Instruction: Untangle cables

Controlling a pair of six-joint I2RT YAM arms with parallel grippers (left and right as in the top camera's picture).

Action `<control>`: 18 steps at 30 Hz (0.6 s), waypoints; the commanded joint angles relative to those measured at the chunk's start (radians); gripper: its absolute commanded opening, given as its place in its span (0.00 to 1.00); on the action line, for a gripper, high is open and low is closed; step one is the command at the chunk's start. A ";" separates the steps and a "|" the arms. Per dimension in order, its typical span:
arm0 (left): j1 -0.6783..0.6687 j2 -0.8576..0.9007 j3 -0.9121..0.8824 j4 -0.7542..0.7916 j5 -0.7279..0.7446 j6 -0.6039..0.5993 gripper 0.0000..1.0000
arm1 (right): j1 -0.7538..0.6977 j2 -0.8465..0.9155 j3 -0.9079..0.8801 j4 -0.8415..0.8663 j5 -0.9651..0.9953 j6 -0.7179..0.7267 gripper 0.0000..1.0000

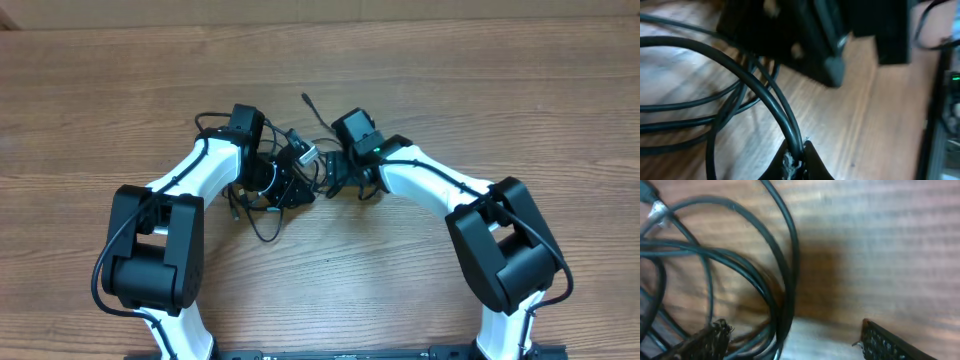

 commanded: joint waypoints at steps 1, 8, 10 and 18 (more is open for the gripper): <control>0.026 -0.016 0.014 -0.054 0.126 0.027 0.04 | 0.011 0.033 0.034 -0.076 0.045 0.012 0.84; 0.056 -0.103 0.015 -0.125 0.246 0.027 0.04 | -0.007 0.033 0.095 -0.272 0.062 0.003 0.89; 0.049 -0.106 0.015 -0.129 0.279 0.027 0.04 | -0.007 0.033 0.095 -0.304 0.084 0.003 0.89; 0.020 -0.108 0.015 -0.132 0.389 0.024 0.04 | -0.013 0.034 0.094 -0.380 0.169 0.010 0.89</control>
